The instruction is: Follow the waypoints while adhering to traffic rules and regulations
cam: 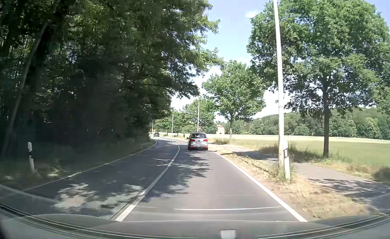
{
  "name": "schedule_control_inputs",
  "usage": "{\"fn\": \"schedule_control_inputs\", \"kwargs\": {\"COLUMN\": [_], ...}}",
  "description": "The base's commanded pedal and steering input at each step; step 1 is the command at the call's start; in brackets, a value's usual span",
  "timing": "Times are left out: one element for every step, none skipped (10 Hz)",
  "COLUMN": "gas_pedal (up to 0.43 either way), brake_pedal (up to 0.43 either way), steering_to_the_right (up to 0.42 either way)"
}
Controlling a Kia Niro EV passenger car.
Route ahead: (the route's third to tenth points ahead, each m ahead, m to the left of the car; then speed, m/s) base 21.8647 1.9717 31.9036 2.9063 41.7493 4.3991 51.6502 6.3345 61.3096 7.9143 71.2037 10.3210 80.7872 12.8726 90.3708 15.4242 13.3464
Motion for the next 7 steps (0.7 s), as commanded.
{"fn": "schedule_control_inputs", "kwargs": {"gas_pedal": [0.087, 0.087, 0.087, 0.087, 0.087, 0.087, 0.087], "brake_pedal": [0.030, 0.030, 0.030, 0.030, 0.030, 0.030, 0.030], "steering_to_the_right": [-0.011, -0.013, -0.015, -0.015, -0.015, -0.016, -0.016]}}
